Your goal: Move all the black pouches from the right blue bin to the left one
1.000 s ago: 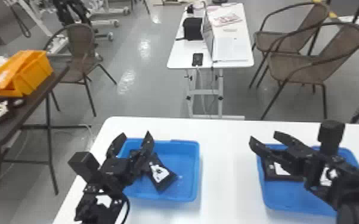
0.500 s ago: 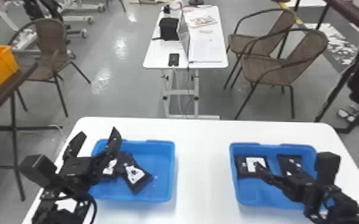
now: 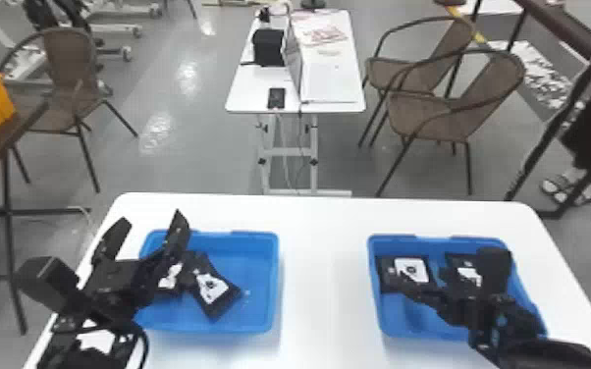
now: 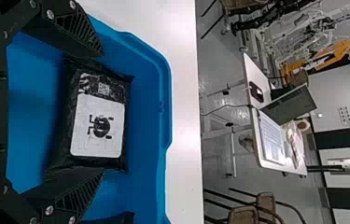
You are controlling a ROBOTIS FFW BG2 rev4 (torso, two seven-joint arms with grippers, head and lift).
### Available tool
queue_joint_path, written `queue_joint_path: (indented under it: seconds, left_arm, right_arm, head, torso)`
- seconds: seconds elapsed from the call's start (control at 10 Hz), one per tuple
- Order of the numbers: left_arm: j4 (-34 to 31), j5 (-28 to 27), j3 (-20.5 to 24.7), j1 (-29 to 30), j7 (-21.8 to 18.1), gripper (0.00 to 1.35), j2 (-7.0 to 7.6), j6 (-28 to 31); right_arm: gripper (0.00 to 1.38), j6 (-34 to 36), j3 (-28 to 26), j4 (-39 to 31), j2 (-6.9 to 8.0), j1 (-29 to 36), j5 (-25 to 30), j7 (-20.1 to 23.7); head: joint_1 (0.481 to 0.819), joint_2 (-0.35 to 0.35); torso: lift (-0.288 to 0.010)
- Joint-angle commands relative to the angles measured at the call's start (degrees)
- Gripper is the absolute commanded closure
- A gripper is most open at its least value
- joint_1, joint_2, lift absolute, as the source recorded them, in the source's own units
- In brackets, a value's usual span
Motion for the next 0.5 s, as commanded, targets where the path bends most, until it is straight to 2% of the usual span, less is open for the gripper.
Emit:
queue_joint_path:
  seconds: [0.0,0.2,0.4]
  left_arm:
    - [-0.1,0.4,0.0,0.0,0.0,0.08,0.0,0.0]
    - [-0.1,0.7,0.0,0.2,0.0,0.08,0.0,-0.1]
    - [-0.1,1.0,0.5,0.6,0.0,0.08,-0.44,-0.2]
  right_arm:
    - [0.15,-1.0,0.9,5.9,0.0,-3.9,1.7,-0.7]
    - [0.15,-1.6,1.6,10.2,0.0,-6.0,1.7,-3.5]
    - [0.15,-2.0,3.1,18.0,-0.09,-10.8,1.7,-3.6]
  head:
    - [0.695,0.027]
    - [0.695,0.035]
    - [0.695,0.041]
  torso:
    - [0.0]
    - [0.0]
    - [0.0]
